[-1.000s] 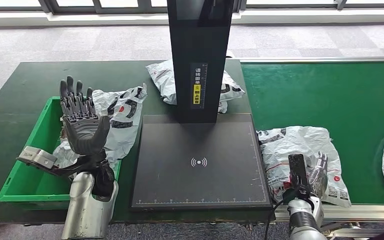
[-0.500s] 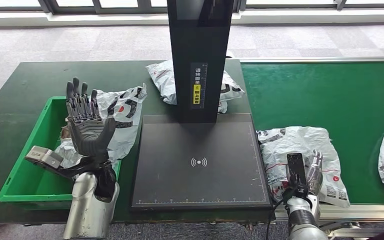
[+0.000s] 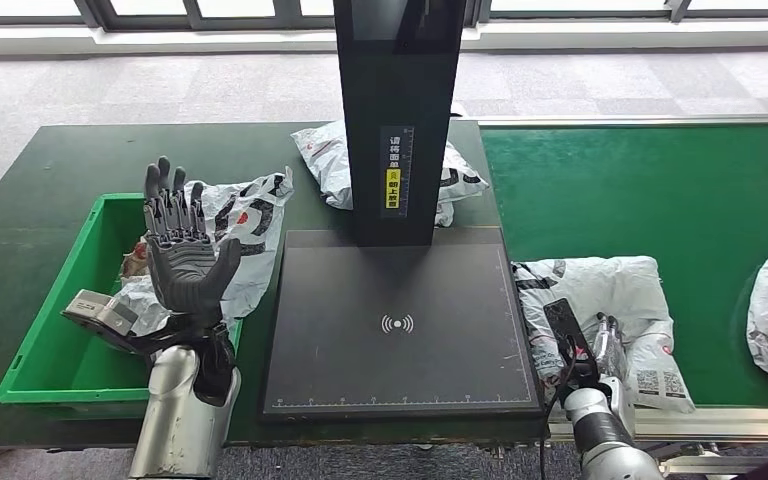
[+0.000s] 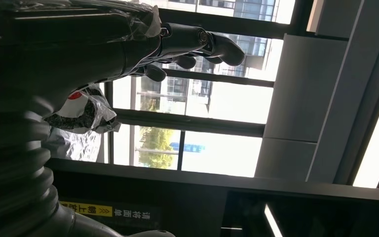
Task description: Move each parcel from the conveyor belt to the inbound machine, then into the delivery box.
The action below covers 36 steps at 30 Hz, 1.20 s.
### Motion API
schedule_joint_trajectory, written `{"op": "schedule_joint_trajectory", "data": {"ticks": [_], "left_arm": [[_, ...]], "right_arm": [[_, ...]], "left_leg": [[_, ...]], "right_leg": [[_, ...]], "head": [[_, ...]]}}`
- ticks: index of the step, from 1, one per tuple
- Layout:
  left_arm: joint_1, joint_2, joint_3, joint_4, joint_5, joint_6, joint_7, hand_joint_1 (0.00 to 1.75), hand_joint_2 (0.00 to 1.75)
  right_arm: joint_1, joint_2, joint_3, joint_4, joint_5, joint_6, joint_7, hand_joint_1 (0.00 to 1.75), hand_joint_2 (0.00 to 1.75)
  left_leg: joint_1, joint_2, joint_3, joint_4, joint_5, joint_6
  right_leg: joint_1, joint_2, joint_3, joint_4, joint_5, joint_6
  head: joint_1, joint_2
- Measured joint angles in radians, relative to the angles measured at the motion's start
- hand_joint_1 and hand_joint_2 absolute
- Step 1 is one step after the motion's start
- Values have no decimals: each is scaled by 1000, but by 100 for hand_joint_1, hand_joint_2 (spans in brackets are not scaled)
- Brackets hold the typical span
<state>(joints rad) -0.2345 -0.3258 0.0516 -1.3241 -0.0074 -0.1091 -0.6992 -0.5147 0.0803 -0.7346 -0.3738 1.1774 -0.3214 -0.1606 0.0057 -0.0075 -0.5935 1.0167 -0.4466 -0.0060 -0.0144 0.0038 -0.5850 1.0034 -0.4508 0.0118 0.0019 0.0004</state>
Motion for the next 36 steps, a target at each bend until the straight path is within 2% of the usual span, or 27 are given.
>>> {"op": "schedule_joint_trajectory", "data": {"ticks": [3, 4, 26, 33, 36], "left_arm": [[-1, 0, -6, 3, -1, 0, 0, 0, 175], [-1, 0, -8, 3, -1, 0, 0, 0, 175], [-1, 0, -18, -6, -3, 0, 1, 0, 175], [1, 0, -18, -21, -4, 7, 9, 0, 175], [3, 0, -18, -33, -4, 15, 15, 0, 175]], "right_arm": [[0, -3, 13, 4, 1, 4, 1, 161, 175], [0, -3, 17, 5, 1, 7, 2, 175, 175], [-12, -16, 38, 6, -16, 10, -9, 175, 175], [5, -11, 39, 5, -66, -103, -115, 175, 175], [25, 6, 39, -26, -141, -239, -264, 175, 175]], "left_leg": [[0, 0, 0, 0, 0, 0], [0, 0, 0, 0, 0, 0], [1, 3, 3, 0, 1, -1], [1, 2, 1, 0, 1, -1], [1, 1, -1, 0, 1, -1]], "right_leg": [[0, 0, 0, 0, 1, 0], [0, 0, 0, 0, 1, 0], [3, 2, 2, 0, 3, -3], [2, 1, 1, 0, 3, -3], [2, 0, 0, 0, 3, -3]], "head": [[0, 0], [0, 0], [0, 0], [0, 0], [0, 0]]}}
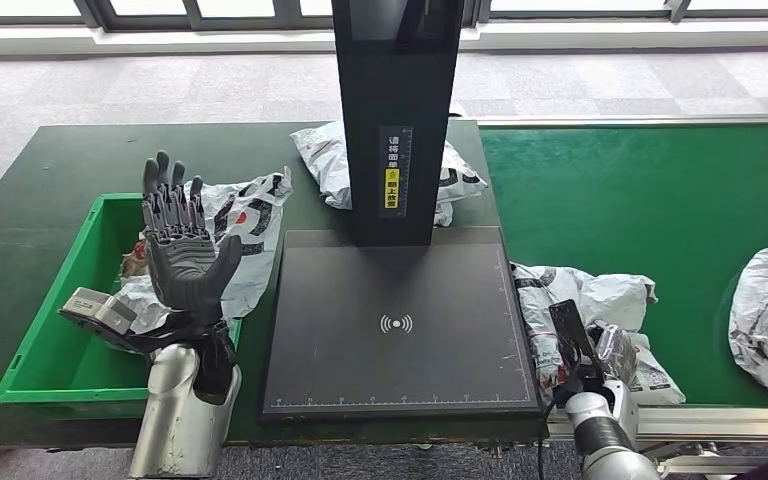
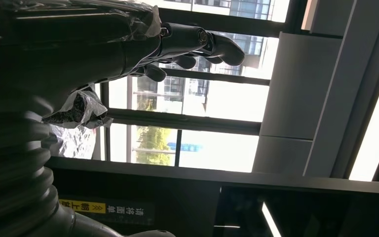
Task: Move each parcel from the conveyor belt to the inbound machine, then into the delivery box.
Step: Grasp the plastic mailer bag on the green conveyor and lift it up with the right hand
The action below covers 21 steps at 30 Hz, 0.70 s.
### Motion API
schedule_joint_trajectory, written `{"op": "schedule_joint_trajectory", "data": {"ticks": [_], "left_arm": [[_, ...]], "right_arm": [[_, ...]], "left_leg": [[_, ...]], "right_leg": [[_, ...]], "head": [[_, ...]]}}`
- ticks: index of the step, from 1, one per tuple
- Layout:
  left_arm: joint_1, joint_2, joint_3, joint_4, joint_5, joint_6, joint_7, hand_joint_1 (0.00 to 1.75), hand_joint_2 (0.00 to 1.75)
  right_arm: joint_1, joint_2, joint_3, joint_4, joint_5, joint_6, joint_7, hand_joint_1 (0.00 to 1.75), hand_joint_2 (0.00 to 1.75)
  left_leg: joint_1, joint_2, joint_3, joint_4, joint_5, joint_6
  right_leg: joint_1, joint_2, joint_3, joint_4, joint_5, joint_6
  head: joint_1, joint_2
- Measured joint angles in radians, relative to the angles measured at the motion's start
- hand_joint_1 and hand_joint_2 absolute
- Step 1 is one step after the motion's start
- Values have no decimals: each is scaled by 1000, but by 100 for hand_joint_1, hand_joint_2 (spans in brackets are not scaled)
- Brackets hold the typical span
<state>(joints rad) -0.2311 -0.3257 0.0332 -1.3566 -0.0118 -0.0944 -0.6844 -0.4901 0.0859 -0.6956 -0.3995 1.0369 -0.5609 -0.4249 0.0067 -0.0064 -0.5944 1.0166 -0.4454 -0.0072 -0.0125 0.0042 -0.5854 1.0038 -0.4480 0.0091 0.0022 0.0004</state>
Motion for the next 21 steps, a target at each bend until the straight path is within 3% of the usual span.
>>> {"op": "schedule_joint_trajectory", "data": {"ticks": [3, 8, 13, 21], "left_arm": [[2, 0, 0, -12, 0, 5, 4, 0, 175], [4, 0, 0, -17, 0, 7, 4, 0, 175], [4, 0, 0, -17, 0, 9, 4, 0, 175], [4, 0, 0, -16, 0, 15, -1, 0, 175]], "right_arm": [[36, 39, 13, -93, -105, -106, -137, 175, 175], [120, 136, 53, -363, -192, -138, -264, 175, 175], [181, 206, 98, -579, -211, -140, -277, 175, 175], [271, 244, 177, -854, -275, -140, -278, 175, 175]], "left_leg": [[0, -1, -1, 0, 0, 0], [0, -1, -3, 0, 0, 0], [0, -1, -4, 0, 0, 0], [-1, -3, -5, 0, 0, 0]], "right_leg": [[0, 0, -1, 0, 0, 0], [0, -1, -3, 0, -1, -1], [0, -1, -4, 0, -1, -1], [-2, -3, -5, 0, -1, 0]], "head": [[0, 0], [0, 0], [0, 0], [0, 0]]}}
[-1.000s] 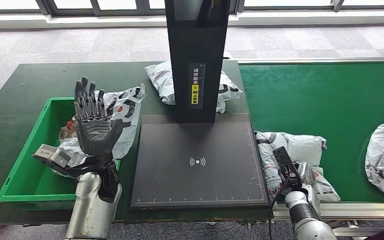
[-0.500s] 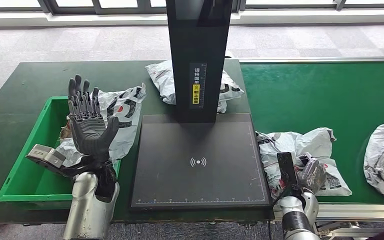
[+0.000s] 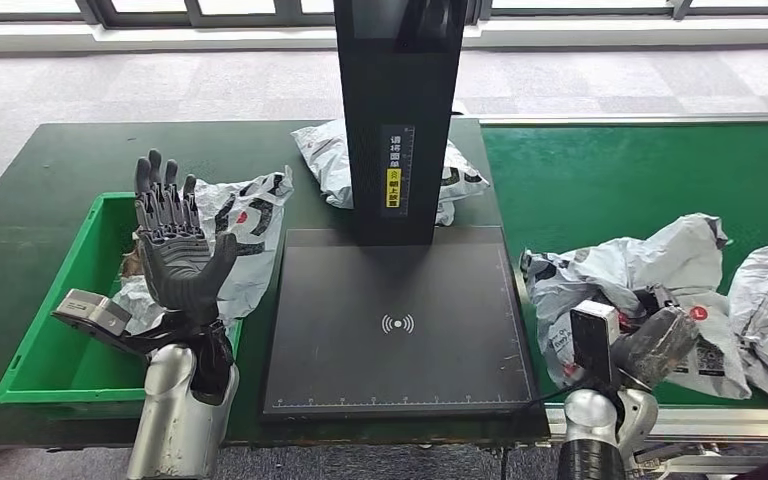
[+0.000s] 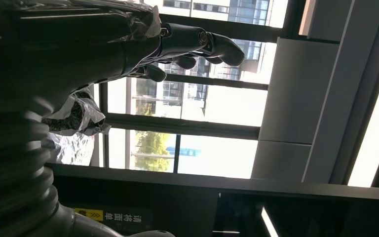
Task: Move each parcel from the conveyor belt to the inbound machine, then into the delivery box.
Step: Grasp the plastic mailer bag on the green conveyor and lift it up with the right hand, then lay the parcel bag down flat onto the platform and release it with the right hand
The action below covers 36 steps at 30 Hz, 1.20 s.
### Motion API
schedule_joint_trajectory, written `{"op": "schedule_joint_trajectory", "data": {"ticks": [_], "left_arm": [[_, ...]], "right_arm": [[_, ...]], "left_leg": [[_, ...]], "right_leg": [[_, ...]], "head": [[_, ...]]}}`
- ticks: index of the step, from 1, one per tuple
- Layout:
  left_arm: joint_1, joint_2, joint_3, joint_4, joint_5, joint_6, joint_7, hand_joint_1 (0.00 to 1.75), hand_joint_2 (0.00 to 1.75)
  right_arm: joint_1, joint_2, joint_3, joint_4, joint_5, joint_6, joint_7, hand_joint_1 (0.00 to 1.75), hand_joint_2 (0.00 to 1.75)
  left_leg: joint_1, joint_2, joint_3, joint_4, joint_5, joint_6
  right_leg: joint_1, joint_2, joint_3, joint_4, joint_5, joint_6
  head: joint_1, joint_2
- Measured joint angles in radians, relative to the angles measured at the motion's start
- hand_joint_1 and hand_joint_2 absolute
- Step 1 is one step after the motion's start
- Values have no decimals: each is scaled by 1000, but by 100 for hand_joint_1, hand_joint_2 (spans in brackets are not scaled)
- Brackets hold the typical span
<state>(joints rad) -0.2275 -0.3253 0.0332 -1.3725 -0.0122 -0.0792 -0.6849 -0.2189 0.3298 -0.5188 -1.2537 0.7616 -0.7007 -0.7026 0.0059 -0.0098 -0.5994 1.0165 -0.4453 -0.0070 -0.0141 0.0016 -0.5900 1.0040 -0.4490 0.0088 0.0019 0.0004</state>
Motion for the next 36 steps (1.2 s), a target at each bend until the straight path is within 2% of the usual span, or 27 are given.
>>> {"op": "schedule_joint_trajectory", "data": {"ticks": [6, 12, 19, 23, 27, 32, 36], "left_arm": [[0, 0, 0, 2, -1, 1, -7, 0, 175], [-1, 1, 0, 10, -2, 1, -14, 0, 175], [-2, 1, -1, 14, 0, 1, -14, 0, 175], [-2, 1, -2, 16, 1, 1, -15, 0, 175], [-2, 1, -3, 16, 2, 1, -15, 0, 175], [-4, 1, -20, 16, 3, 3, -15, 0, 175], [-4, 1, -24, 16, 3, 3, -15, 0, 175]], "right_arm": [[23, 0, 45, -145, -18, 0, 1, 175, 175], [46, -4, 174, -302, -9, 0, 0, 175, 175], [71, -9, 314, -382, 8, 0, 0, 175, 175], [79, -10, 352, -398, 11, 1, 0, 175, 175], [78, -11, 391, -366, 3, 17, 2, 175, 175], [60, -12, 496, -174, -107, 150, 27, 175, 175], [53, -12, 536, -97, -119, 157, 28, 175, 175]], "left_leg": [[0, 0, 0, 0, 0, 0], [0, 3, 0, 0, 0, 0], [0, 3, 0, 0, 0, 0], [0, 3, -1, 0, 0, 0], [0, 3, -1, 0, 0, 0], [0, 2, -1, 0, 1, 0], [1, 0, -3, 0, 3, -1]], "right_leg": [[0, 0, -1, 0, 0, 0], [0, 3, -2, 0, 0, 0], [0, 3, -3, 0, 0, 0], [0, 2, -3, 0, 0, 0], [0, 3, -2, 0, 0, 0], [0, 2, -3, 0, 0, 0], [1, 0, -3, 1, 0, 0]], "head": [[0, 0], [0, 0], [0, 0], [0, 0], [0, 0], [0, 0], [0, 0]]}}
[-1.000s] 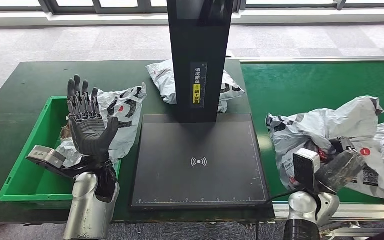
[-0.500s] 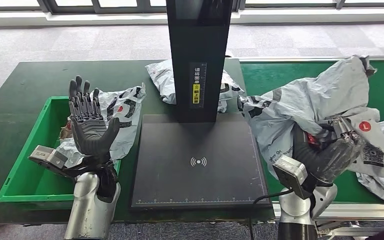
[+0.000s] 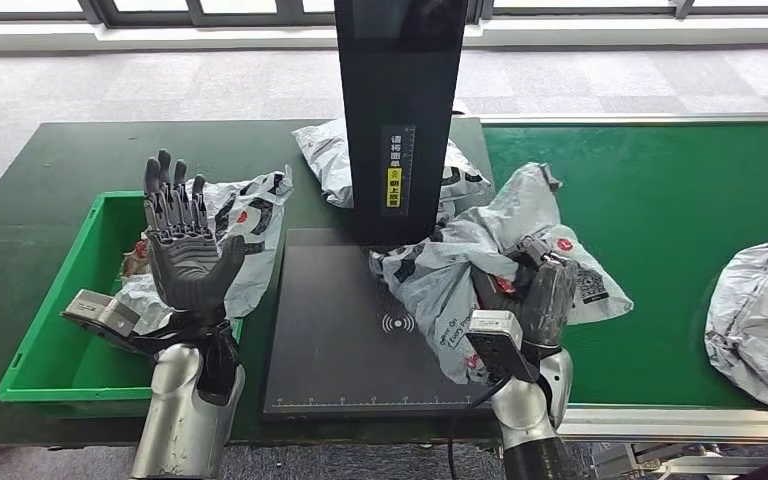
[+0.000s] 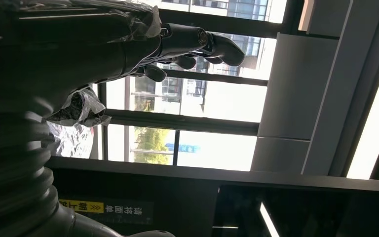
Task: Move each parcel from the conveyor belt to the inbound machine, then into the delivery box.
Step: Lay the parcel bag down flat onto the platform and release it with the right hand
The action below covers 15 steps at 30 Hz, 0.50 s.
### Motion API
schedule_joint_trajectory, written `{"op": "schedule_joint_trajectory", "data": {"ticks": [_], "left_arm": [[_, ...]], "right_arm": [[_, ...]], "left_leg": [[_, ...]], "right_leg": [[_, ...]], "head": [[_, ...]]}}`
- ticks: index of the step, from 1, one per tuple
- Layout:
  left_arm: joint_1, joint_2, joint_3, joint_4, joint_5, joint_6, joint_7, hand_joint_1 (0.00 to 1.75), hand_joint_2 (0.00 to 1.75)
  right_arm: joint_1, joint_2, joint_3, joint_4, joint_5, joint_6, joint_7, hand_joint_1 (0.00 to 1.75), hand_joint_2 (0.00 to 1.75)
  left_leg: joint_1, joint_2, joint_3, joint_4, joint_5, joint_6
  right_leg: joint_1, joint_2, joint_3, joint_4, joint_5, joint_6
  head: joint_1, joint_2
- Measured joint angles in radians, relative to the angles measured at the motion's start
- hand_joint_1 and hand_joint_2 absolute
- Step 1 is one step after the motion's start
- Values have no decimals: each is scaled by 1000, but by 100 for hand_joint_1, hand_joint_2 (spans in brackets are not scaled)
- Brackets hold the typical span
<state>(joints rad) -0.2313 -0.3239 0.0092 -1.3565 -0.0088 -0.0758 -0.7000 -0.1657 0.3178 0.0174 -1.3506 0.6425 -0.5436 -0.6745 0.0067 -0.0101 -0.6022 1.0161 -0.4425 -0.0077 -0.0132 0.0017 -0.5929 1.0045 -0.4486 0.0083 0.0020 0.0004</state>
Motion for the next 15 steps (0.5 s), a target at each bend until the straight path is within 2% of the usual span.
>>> {"op": "schedule_joint_trajectory", "data": {"ticks": [2, 5, 8, 15], "left_arm": [[0, 0, -1, 0, 0, 3, 0, 0, 175], [0, 0, -2, 0, 1, 11, 0, 0, 175], [-1, 0, -6, 0, 2, 21, 0, 0, 175], [-2, 0, -12, 2, 3, 27, 0, 0, 175]], "right_arm": [[-6, -2, 21, 37, -43, -23, -8, 175, 175], [-22, -9, 86, 126, -177, -77, -19, 175, 175], [-39, -15, 152, 229, -259, -76, -23, 175, 175], [-79, -26, 207, 373, -314, -54, -27, 175, 175]], "left_leg": [[0, 0, 0, 0, 0, 0], [0, 0, -1, 0, 0, 0], [0, 0, -1, 0, 0, 0], [0, 1, 0, 0, 0, 0]], "right_leg": [[0, 0, 0, 0, 0, 0], [0, 0, 0, 0, 0, 0], [0, 0, -1, 0, 0, 0], [0, 1, -1, 0, 1, 0]], "head": [[0, 0], [0, 0], [0, 0], [0, 0]]}}
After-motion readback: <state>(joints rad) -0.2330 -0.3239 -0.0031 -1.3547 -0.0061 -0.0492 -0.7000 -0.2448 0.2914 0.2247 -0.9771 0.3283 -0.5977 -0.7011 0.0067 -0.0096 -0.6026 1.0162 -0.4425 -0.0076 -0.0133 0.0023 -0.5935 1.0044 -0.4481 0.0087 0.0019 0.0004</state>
